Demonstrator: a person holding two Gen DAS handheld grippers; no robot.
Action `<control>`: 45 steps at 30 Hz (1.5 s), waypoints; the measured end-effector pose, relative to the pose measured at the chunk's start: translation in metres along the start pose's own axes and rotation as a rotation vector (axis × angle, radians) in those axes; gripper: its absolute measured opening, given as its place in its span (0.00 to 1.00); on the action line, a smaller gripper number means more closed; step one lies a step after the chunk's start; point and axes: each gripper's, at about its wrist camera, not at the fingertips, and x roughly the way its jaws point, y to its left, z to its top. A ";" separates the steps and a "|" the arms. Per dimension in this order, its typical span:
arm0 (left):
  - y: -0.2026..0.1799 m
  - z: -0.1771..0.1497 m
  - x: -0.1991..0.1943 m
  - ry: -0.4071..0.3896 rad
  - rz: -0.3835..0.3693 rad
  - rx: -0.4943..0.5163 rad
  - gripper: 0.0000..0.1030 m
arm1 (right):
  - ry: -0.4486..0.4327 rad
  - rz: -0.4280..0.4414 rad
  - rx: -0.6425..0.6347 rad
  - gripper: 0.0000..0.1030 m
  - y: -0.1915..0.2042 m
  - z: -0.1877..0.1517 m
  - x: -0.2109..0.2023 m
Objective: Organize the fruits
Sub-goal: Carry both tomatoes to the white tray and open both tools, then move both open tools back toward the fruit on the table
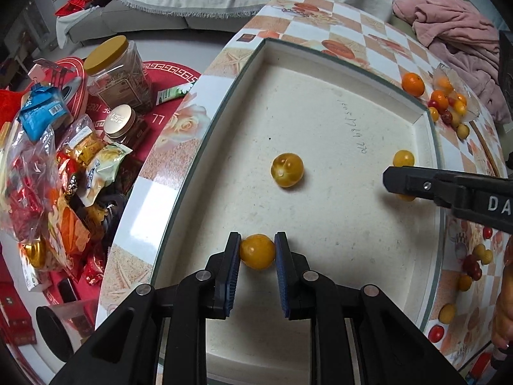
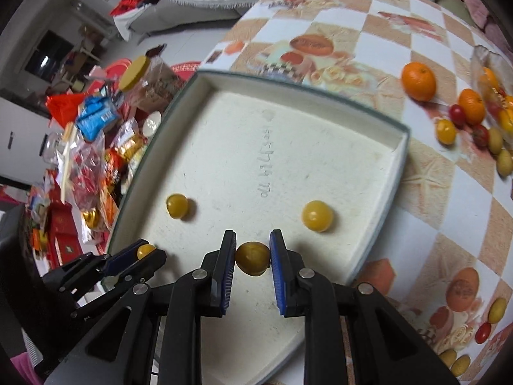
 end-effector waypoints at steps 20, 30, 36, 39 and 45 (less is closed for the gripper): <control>-0.036 0.003 -0.020 -0.037 0.024 0.172 0.69 | -0.105 -0.039 0.144 0.80 -0.050 -0.022 -0.053; -0.141 -0.008 -0.041 -0.057 -0.153 0.430 0.69 | -0.127 -0.210 0.393 0.80 -0.146 -0.107 -0.107; -0.199 -0.028 -0.034 -0.012 -0.243 0.562 0.69 | -0.092 -0.252 0.498 0.80 -0.181 -0.152 -0.110; -0.221 -0.037 -0.027 0.020 -0.272 0.606 0.69 | -0.089 -0.251 0.529 0.80 -0.190 -0.164 -0.111; -0.245 -0.050 -0.020 0.051 -0.286 0.680 0.69 | -0.091 -0.226 0.558 0.71 -0.204 -0.170 -0.112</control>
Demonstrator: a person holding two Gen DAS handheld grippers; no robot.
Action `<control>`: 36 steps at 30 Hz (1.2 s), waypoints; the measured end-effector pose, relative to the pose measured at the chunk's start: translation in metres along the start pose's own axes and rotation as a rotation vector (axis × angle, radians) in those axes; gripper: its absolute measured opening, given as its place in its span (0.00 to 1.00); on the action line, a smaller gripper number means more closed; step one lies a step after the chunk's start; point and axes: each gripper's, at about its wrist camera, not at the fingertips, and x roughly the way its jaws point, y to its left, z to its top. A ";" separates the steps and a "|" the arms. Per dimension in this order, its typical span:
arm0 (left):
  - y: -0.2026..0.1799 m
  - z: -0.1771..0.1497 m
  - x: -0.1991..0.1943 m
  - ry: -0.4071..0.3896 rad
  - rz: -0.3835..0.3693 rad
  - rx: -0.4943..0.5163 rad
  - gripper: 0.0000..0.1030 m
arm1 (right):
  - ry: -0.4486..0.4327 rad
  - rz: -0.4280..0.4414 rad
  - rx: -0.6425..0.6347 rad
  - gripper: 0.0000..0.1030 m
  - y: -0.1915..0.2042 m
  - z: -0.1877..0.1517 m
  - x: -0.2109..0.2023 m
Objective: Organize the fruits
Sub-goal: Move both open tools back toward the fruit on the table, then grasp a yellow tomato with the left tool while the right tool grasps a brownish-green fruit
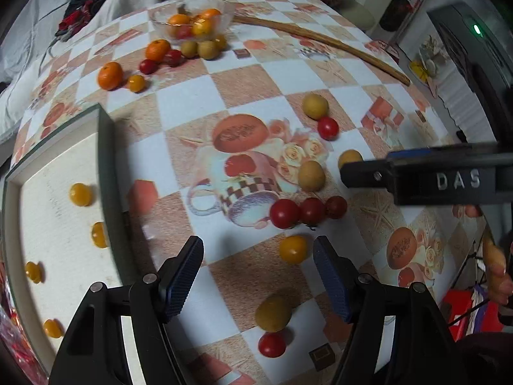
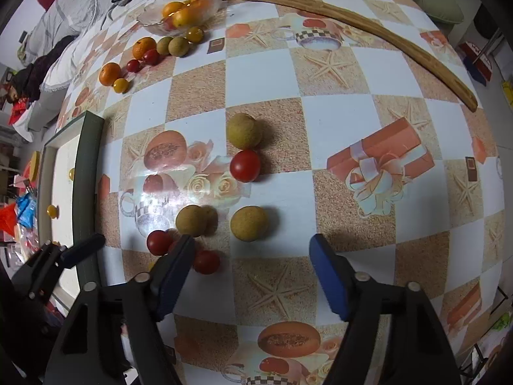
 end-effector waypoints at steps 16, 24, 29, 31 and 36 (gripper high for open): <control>-0.019 0.005 0.026 0.047 0.070 0.006 0.46 | 0.038 0.023 -0.096 0.28 0.009 0.011 0.015; -0.011 0.006 0.019 0.041 -0.068 -0.089 0.21 | 0.035 0.084 -0.040 0.28 0.002 0.009 0.011; 0.008 0.004 0.008 0.029 -0.094 -0.154 0.21 | 0.024 0.092 -0.028 0.28 -0.005 0.006 0.004; 0.013 0.004 0.002 0.021 -0.095 -0.165 0.21 | 0.018 0.096 -0.022 0.28 -0.005 0.006 0.001; 0.019 0.005 -0.007 0.001 -0.081 -0.174 0.21 | 0.002 0.103 -0.036 0.28 0.006 0.010 -0.005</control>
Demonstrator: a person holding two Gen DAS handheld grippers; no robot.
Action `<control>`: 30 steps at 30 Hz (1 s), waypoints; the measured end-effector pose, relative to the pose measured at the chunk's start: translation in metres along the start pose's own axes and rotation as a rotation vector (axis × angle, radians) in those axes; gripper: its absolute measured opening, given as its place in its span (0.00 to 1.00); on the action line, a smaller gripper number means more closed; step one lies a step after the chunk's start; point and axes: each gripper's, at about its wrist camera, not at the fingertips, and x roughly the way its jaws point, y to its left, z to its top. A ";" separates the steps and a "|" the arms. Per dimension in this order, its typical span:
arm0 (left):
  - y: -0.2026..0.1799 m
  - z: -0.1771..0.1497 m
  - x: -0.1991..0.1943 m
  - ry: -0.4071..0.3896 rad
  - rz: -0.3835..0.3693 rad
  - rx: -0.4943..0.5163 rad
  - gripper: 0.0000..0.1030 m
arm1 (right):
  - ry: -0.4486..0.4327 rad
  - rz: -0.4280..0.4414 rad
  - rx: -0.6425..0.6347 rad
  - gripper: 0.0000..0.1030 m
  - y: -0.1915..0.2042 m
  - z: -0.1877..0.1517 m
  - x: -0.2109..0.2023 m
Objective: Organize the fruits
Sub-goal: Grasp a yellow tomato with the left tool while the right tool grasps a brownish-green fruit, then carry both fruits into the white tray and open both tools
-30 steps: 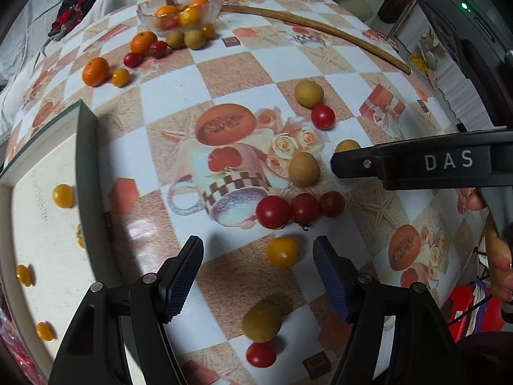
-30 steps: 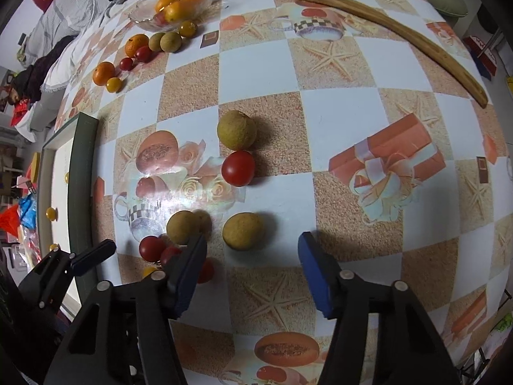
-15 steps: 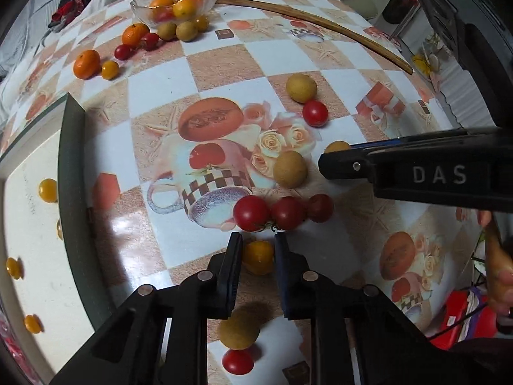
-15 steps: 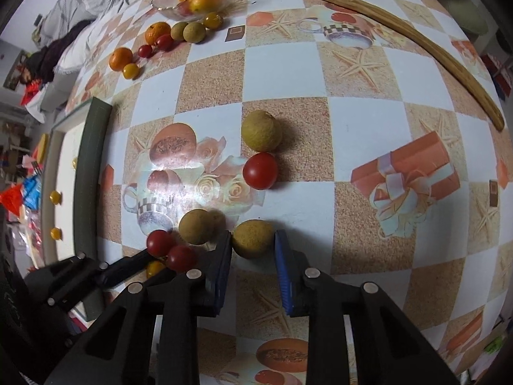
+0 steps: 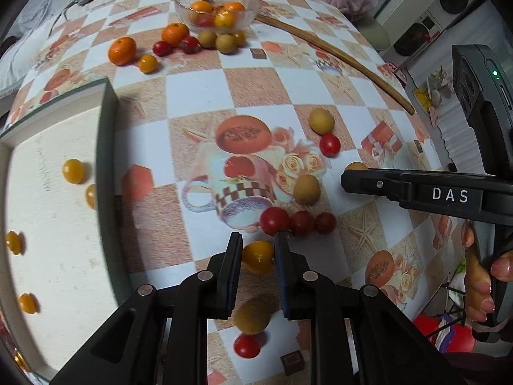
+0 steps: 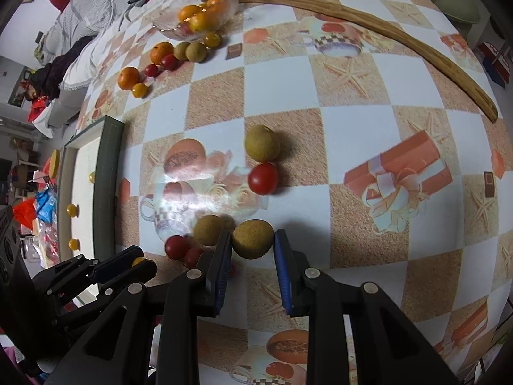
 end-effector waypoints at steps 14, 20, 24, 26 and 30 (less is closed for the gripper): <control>0.057 -0.016 -0.042 -0.094 0.082 -0.133 0.21 | -0.004 0.043 -0.135 0.28 0.068 0.017 0.004; 0.099 -0.031 -0.056 -0.119 0.146 -0.234 0.21 | 0.007 0.082 -0.230 0.28 0.116 0.025 0.014; 0.126 -0.046 -0.062 -0.124 0.185 -0.297 0.21 | 0.017 0.110 -0.296 0.28 0.151 0.026 0.022; 0.138 -0.055 -0.063 -0.121 0.201 -0.323 0.21 | 0.027 0.123 -0.331 0.28 0.168 0.025 0.027; 0.155 -0.070 -0.065 -0.113 0.230 -0.362 0.21 | 0.056 0.137 -0.392 0.28 0.197 0.021 0.041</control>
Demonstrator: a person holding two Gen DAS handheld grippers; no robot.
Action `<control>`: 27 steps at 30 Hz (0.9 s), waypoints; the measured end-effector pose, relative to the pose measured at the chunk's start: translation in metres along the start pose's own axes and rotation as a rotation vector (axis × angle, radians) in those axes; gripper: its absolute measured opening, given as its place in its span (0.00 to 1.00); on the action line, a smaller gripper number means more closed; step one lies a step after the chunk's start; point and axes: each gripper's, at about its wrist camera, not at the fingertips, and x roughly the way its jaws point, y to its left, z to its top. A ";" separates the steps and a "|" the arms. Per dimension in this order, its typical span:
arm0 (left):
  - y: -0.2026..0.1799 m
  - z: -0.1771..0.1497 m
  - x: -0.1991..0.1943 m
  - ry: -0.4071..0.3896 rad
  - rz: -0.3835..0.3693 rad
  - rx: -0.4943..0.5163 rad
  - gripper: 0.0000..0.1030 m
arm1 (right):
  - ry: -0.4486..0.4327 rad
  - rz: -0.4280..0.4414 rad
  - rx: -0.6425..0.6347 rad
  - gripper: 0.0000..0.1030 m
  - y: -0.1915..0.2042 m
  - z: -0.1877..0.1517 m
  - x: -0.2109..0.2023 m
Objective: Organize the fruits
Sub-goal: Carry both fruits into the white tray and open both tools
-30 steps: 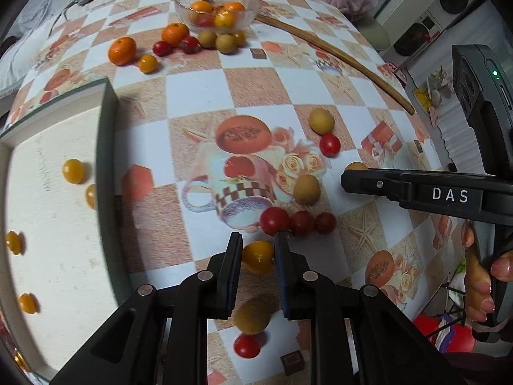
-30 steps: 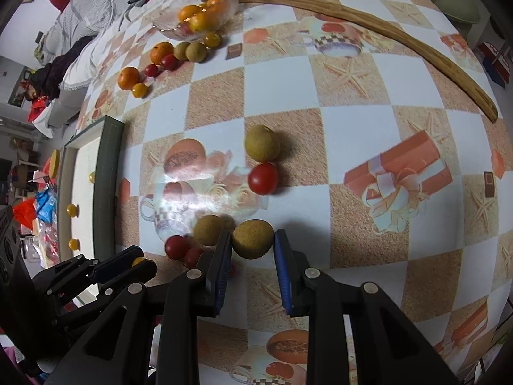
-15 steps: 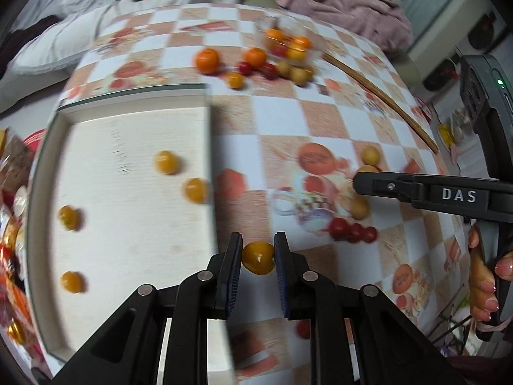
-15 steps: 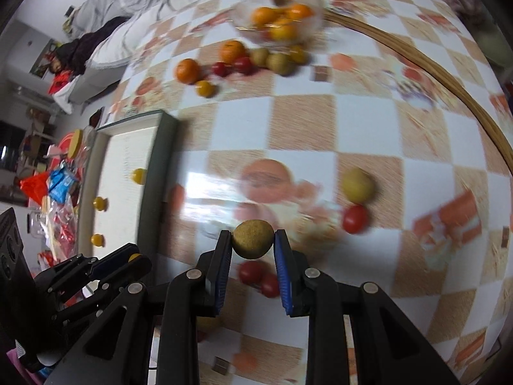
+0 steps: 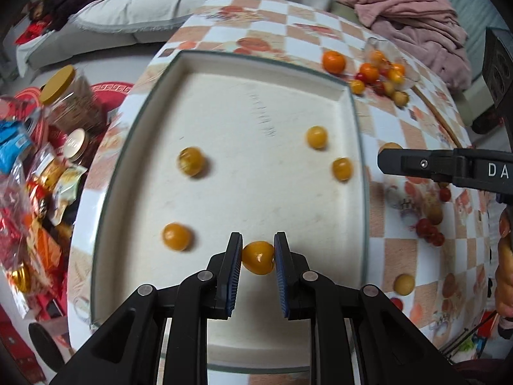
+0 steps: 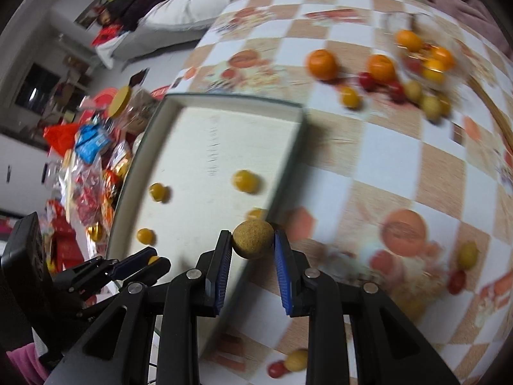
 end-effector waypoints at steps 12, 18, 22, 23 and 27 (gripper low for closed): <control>0.026 -0.017 0.016 0.026 0.053 -0.031 0.21 | 0.090 -0.024 -0.113 0.28 0.040 0.009 0.055; 0.019 -0.016 0.017 0.028 0.095 0.022 0.22 | 0.114 -0.050 -0.128 0.29 0.041 0.010 0.068; 0.014 -0.017 0.017 0.033 0.113 0.048 0.22 | 0.121 -0.038 -0.128 0.36 0.040 0.011 0.069; 0.014 -0.017 0.017 0.034 0.116 0.053 0.22 | 0.120 -0.037 -0.129 0.43 0.043 0.012 0.071; 0.013 -0.016 0.017 0.040 0.124 0.075 0.22 | 0.103 -0.033 -0.125 0.58 0.048 0.013 0.069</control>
